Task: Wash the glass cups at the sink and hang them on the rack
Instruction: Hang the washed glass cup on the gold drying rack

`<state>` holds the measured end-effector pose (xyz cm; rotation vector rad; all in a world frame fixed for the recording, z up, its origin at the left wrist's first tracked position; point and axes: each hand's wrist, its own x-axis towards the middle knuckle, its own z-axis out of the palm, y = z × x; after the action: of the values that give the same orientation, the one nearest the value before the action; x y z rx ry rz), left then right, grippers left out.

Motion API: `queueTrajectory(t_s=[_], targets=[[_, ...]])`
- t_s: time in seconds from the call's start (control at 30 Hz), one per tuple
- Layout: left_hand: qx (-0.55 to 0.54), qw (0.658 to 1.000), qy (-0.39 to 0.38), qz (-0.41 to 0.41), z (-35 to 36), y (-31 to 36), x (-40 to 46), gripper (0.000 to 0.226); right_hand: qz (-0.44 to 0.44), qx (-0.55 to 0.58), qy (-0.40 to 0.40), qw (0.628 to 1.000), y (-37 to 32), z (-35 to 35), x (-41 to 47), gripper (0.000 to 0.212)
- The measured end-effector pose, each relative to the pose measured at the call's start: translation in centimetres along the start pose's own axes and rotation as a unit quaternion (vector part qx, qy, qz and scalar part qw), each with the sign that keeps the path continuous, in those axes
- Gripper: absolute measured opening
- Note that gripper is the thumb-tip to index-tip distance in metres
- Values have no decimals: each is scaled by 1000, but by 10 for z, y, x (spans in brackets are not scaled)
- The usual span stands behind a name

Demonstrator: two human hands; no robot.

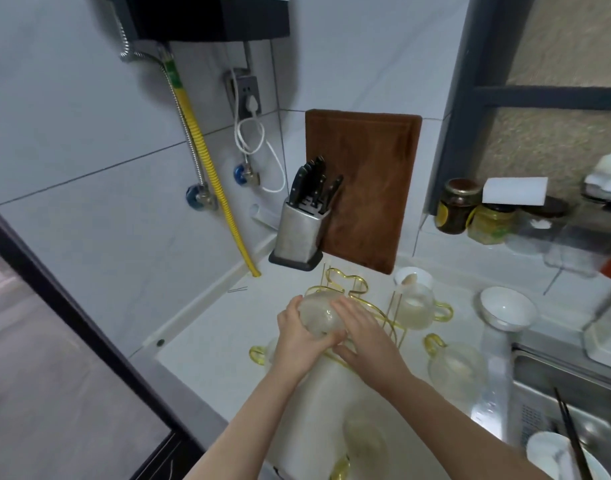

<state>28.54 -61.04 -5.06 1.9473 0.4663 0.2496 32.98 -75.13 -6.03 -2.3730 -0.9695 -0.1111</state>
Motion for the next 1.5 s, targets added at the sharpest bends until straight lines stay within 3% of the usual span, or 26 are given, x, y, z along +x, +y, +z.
queueTrajectory(t_s=[0.3,0.57,0.9,1.5], targets=[[32,998,-28,-56,11,-21,9,108,58,23,-72,995,10,11,0,72],[74,994,-49,-58,23,-30,22,105,133,15,-114,985,18,17,10,75],[254,965,-15,-66,32,-39,34,101,105,-128,-151,975,23,22,19,71],[326,943,-41,-58,36,-41,44,98,126,-130,-179,967,25,21,25,68]])
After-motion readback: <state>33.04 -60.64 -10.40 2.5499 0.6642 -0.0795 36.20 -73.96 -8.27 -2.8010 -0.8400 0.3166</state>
